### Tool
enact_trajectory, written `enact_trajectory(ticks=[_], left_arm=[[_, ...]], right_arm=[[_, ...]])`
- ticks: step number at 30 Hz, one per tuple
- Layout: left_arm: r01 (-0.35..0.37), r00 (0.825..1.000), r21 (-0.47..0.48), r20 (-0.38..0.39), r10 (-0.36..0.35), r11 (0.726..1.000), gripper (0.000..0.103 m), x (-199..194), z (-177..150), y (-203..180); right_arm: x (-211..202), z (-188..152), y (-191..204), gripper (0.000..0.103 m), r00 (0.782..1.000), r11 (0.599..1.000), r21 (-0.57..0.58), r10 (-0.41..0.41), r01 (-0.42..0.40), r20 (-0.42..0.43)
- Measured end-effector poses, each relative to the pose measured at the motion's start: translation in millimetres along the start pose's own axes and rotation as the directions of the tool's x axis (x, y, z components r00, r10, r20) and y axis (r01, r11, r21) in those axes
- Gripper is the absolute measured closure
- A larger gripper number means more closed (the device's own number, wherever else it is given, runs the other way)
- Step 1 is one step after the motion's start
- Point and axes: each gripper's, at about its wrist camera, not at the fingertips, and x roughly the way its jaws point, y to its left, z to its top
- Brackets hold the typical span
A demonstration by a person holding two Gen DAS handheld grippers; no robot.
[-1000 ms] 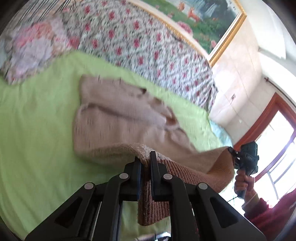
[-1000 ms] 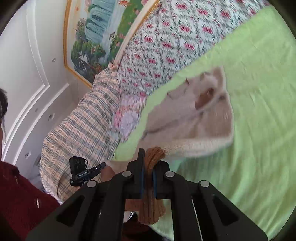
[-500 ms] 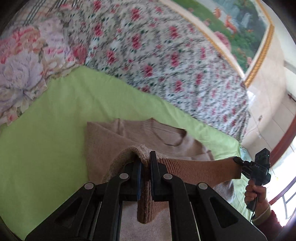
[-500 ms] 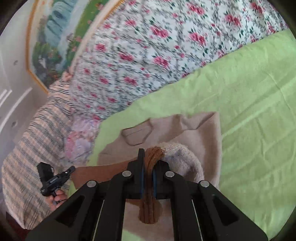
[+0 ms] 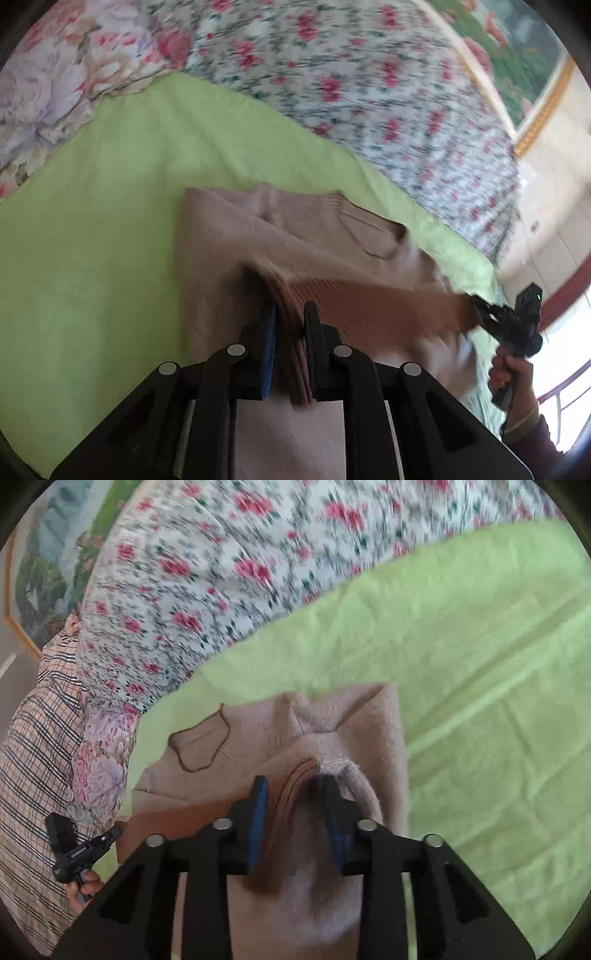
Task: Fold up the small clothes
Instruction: 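Lift the hem with both tools and fold it up toward the collar, then release, then press and straighten the folded sweater edge with the left tool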
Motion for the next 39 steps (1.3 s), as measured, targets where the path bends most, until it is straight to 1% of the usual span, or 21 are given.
enact_trajectory(ticks=[2, 3, 4, 6, 8, 9, 12, 13, 14, 15, 17, 18, 19, 20, 22, 25, 26, 29, 30, 32, 39], left_arm=[[0.058, 0.998, 0.057, -0.031, -0.057, 0.997, 0.085, -8, -22, -27], [0.083, 0.996, 0.077, -0.049, -0.079, 0.994, 0.084, -7, -29, -37], [0.114, 0.991, 0.101, -0.081, -0.106, 0.988, 0.083, -1, -37, -50], [0.156, 0.979, 0.151, -0.152, -0.133, 0.976, 0.083, 20, -47, -76], [0.157, 0.972, 0.206, -0.206, -0.115, 0.966, 0.083, 44, -50, -95], [0.156, 0.967, 0.229, -0.234, -0.101, 0.961, 0.083, 56, -49, -101], [0.096, 0.959, 0.289, -0.283, -0.011, 0.952, 0.083, 91, -31, -106], [0.083, 0.959, 0.297, -0.283, 0.005, 0.951, 0.084, 97, -24, -104], [0.068, 0.961, 0.307, -0.275, 0.020, 0.949, 0.086, 103, -13, -101], [0.043, 0.965, 0.315, -0.260, 0.043, 0.948, 0.087, 108, -2, -95], [-0.013, 0.969, 0.323, -0.229, 0.091, 0.946, 0.088, 118, 23, -78], [-0.056, 0.971, 0.315, -0.203, 0.125, 0.947, 0.091, 121, 33, -70], [-0.102, 0.971, 0.296, -0.177, 0.160, 0.950, 0.092, 123, 45, -57], [-0.127, 0.972, 0.263, -0.158, 0.172, 0.957, 0.092, 124, 56, -43], [-0.173, 0.975, 0.182, -0.108, 0.195, 0.968, 0.092, 118, 73, -17], [-0.162, 0.984, 0.065, -0.062, 0.166, 0.985, 0.092, 102, 82, 15], [-0.166, 0.985, 0.052, -0.044, 0.169, 0.985, 0.092, 96, 81, 19], [-0.186, 0.982, 0.023, -0.016, 0.186, 0.982, 0.091, 75, 69, 24], [-0.181, 0.983, 0.020, -0.006, 0.181, 0.983, 0.089, 67, 64, 22], [-0.187, 0.982, 0.022, 0.009, 0.187, 0.982, 0.087, 51, 48, 14], [-0.091, 0.996, 0.001, 0.027, 0.091, 0.996, 0.078, -6, -18, -23]], right_arm=[[-10, -12, 25, 0.068, 0.997, 0.993, -0.088, 0.073, -0.074, -0.013], [-8, -20, 40, 0.068, 0.992, 0.982, -0.144, 0.115, -0.122, -0.055], [1, -32, 59, 0.069, 0.979, 0.959, -0.217, 0.154, -0.180, -0.134], [20, -49, 85, 0.069, 0.952, 0.921, -0.302, 0.171, -0.245, -0.252], [45, -61, 103, 0.069, 0.920, 0.885, -0.361, 0.161, -0.294, -0.357], [57, -63, 107, 0.069, 0.913, 0.878, -0.379, 0.140, -0.294, -0.384], [90, -52, 106, 0.069, 0.905, 0.876, -0.408, 0.071, -0.258, -0.419], [101, -44, 103, 0.073, 0.906, 0.878, -0.414, 0.050, -0.241, -0.421], [112, -35, 97, 0.073, 0.909, 0.879, -0.429, 0.012, -0.208, -0.416], [119, -28, 92, 0.073, 0.919, 0.877, -0.456, -0.041, -0.155, -0.392], [136, -8, 71, 0.073, 0.933, 0.871, -0.491, -0.194, 0.021, -0.304], [138, 2, 57, 0.074, 0.937, 0.887, -0.456, -0.219, 0.075, -0.272], [138, 14, 40, 0.076, 0.949, 0.919, -0.379, -0.208, 0.107, -0.235], [134, 25, 22, 0.078, 0.963, 0.953, -0.278, -0.178, 0.117, -0.202], [120, 35, -1, 0.080, 0.979, 0.979, -0.148, -0.158, 0.139, -0.126], [101, 30, -7, 0.078, 0.985, 0.981, -0.109, -0.168, 0.162, -0.047], [94, 26, -7, 0.077, 0.983, 0.979, -0.103, -0.179, 0.175, -0.033], [77, 15, -1, 0.077, 0.986, 0.983, -0.084, -0.167, 0.165, -0.023], [71, 11, 2, 0.077, 0.986, 0.983, -0.083, -0.163, 0.161, -0.020], [56, -1, 9, 0.077, 0.990, 0.987, -0.079, -0.141, 0.139, -0.013], [19, -58, 38, 0.073, 0.998, 0.997, -0.055, -0.062, 0.060, -0.033]])
